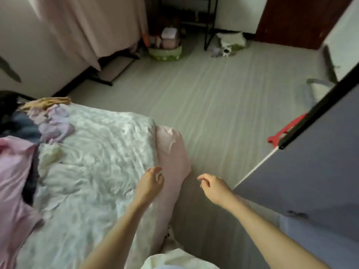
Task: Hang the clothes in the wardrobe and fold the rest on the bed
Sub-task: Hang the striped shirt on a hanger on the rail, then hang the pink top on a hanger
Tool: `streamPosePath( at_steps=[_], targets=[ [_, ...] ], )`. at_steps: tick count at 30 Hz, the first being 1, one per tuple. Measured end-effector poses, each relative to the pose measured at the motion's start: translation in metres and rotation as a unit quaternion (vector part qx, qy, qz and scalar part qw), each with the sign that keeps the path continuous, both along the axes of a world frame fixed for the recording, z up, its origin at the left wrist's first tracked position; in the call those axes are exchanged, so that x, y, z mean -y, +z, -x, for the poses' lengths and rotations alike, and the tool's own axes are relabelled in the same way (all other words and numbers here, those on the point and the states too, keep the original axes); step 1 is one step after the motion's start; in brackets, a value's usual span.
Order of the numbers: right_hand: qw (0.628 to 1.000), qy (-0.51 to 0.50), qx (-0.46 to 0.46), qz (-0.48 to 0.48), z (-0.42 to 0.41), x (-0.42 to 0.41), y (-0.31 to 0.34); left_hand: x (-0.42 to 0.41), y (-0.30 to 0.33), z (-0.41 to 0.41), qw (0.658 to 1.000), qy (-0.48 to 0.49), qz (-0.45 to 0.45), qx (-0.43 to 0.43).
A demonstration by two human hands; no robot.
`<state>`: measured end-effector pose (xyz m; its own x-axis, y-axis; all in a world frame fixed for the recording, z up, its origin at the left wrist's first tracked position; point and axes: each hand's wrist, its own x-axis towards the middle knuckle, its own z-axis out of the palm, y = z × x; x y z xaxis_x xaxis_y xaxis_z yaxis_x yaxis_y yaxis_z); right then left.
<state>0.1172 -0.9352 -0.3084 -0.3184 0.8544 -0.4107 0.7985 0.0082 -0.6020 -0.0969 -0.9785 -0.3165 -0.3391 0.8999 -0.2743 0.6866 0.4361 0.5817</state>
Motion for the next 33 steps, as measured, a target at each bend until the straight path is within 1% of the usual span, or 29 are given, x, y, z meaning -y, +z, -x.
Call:
streamPosePath(
  at_steps=[4, 7, 12, 16, 18, 20, 23, 25, 26, 28, 29, 30, 31, 33],
  targets=[
    [0.992, 0.127, 0.012, 0.026, 0.104, -0.01, -0.009, 0.037, -0.008, 0.097, 0.988, 0.149, 0.014, 0.027],
    [0.978, 0.202, 0.021, 0.042, 0.185, -0.017, -0.013, 0.059, -0.018, 0.175, 0.972, 0.23, 0.026, 0.025],
    [0.953, 0.297, 0.03, 0.048, 0.318, -0.027, -0.028, 0.084, -0.035, 0.297, 0.943, 0.331, 0.035, 0.014],
    [0.939, 0.338, 0.029, 0.059, 0.428, -0.025, -0.052, 0.106, -0.06, 0.399, 0.908, 0.414, 0.055, -0.014],
    [0.933, 0.356, 0.018, 0.057, 0.466, -0.023, -0.063, 0.114, -0.074, 0.437, 0.889, 0.451, 0.077, -0.017],
    [0.926, 0.373, 0.012, 0.052, 0.51, -0.02, -0.085, 0.124, -0.096, 0.479, 0.864, 0.493, 0.101, -0.001],
    [0.919, 0.392, 0.003, 0.042, 0.555, -0.015, -0.11, 0.132, -0.126, 0.519, 0.842, 0.519, 0.148, 0.023],
    [0.915, 0.4, 0.004, 0.045, 0.575, -0.01, -0.13, 0.136, -0.145, 0.534, 0.831, 0.523, 0.187, 0.001],
    [0.915, 0.4, 0.001, 0.05, 0.58, -0.008, -0.136, 0.137, -0.15, 0.538, 0.828, 0.524, 0.196, -0.035],
    [0.915, 0.399, -0.004, 0.063, 0.585, -0.004, -0.147, 0.14, -0.157, 0.54, 0.824, 0.526, 0.17, -0.122],
    [0.913, 0.401, -0.004, 0.069, 0.587, -0.002, -0.152, 0.14, -0.158, 0.539, 0.825, 0.528, 0.14, -0.143],
    [0.912, 0.403, -0.005, 0.076, 0.589, 0.0, -0.156, 0.14, -0.156, 0.538, 0.832, 0.526, 0.103, -0.142],
    [0.911, 0.403, -0.009, 0.088, 0.59, 0.003, -0.158, 0.14, -0.15, 0.534, 0.842, 0.523, 0.06, -0.119],
    [0.909, 0.395, -0.037, 0.132, 0.59, 0.01, -0.157, 0.133, -0.132, 0.524, 0.854, 0.517, -0.041, -0.033]
  ],
)
